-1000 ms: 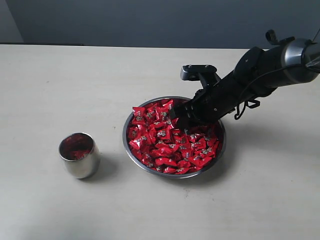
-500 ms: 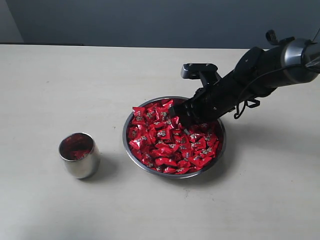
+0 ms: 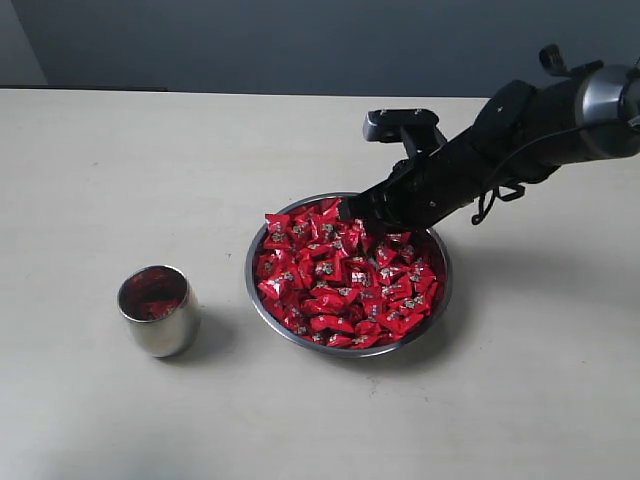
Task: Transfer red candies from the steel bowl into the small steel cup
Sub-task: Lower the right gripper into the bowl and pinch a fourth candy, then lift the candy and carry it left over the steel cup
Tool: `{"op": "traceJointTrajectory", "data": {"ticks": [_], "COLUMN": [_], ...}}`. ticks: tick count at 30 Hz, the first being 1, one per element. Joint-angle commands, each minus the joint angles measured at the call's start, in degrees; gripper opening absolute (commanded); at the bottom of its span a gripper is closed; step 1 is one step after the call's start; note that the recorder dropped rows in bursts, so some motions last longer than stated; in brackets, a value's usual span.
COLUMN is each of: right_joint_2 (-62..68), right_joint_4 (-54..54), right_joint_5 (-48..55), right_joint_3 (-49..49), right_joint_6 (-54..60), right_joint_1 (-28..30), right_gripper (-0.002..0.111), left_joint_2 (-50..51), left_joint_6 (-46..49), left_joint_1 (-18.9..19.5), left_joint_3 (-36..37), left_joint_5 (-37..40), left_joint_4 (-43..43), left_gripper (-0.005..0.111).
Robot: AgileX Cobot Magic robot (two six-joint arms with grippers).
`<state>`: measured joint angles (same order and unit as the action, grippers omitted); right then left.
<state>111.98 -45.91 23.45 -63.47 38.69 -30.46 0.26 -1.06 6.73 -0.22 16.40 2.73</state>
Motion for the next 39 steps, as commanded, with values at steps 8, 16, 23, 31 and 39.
{"op": "traceJointTrajectory", "data": {"ticks": [8,16,23,31,39], "right_joint_2": [-6.18,-7.72,-7.87,-8.81,-8.87], "right_joint_4": [15.51,15.51,14.33,12.52,11.04], "right_joint_5": [1.06,2.91,4.64,4.27,0.28], "right_joint_3": [0.29,0.29,0.29,0.29,0.29], "right_joint_6": [-13.28,-13.4,-13.93,-13.03,-12.23], "right_joint_1": [0.15,0.15,0.01,-2.37,-7.06], "right_gripper": [-0.001,-0.001,-0.001,-0.001,-0.001], "left_joint_2": [-0.26,-0.26,-0.26,-0.26,-0.26], "left_joint_6": [-0.06,-0.06,-0.06,-0.06,-0.06], "left_joint_1": [0.03,0.03,0.03,0.03,0.03], "left_joint_3": [0.22,0.22,0.22,0.22,0.22], "left_joint_5": [-0.09,-0.09,-0.09,-0.09,-0.09], "left_joint_4": [-0.13,-0.13,-0.13,-0.13,-0.13], "left_gripper": [0.0,0.0,0.0,0.0,0.0]}}
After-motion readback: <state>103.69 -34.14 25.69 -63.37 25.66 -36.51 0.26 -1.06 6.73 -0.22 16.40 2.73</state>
